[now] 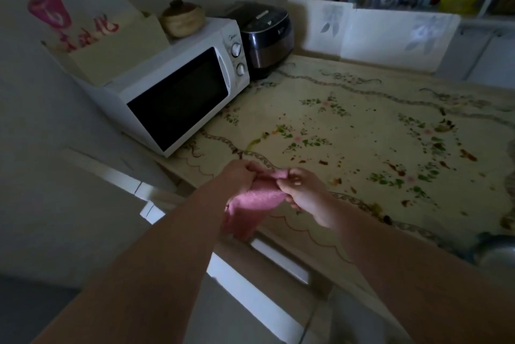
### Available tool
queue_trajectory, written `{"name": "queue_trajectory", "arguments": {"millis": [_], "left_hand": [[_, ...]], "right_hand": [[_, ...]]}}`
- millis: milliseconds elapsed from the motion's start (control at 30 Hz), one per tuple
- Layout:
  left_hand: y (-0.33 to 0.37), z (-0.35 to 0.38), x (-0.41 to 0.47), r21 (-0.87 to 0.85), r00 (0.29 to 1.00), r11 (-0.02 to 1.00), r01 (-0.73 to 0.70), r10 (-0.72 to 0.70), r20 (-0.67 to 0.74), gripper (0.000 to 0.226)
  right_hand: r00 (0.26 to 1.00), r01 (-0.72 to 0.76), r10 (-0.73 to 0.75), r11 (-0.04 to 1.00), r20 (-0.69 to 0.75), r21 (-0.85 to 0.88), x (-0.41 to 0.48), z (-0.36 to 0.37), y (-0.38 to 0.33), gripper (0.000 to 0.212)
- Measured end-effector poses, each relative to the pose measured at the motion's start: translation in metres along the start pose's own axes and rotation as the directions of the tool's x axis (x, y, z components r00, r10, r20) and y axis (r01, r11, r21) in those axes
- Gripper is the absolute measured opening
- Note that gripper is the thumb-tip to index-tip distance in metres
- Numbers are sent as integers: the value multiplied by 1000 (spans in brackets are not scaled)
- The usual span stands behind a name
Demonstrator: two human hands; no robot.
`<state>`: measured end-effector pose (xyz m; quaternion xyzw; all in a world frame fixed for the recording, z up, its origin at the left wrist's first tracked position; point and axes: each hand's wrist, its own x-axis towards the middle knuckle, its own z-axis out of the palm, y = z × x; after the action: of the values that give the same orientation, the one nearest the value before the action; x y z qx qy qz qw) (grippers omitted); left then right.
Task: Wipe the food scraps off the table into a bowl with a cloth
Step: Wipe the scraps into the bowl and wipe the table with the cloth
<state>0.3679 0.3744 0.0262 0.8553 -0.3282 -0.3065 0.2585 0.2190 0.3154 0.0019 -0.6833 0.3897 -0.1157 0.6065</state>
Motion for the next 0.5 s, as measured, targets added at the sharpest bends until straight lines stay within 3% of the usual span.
{"name": "queue_trajectory", "arguments": {"millis": [100,267,367,500], "left_hand": [[-9,-5,12,9,994,1000,2,-1,-110,28],[-31,-39,45,159,934,978,138,-75,-350,28],[-56,-44,73,357,938,896,262,-150,-313,40],[-100,-37,105,403,927,842,359,-270,-261,42]], "right_hand": [[1000,-9,9,1000,-15,14,16,1,-6,28],[996,-74,58,969,-74,-235,48,2,4,26],[988,-138,109,938,-108,-317,67,8,15,28],[991,-119,70,852,-114,-509,83,22,24,24]]}}
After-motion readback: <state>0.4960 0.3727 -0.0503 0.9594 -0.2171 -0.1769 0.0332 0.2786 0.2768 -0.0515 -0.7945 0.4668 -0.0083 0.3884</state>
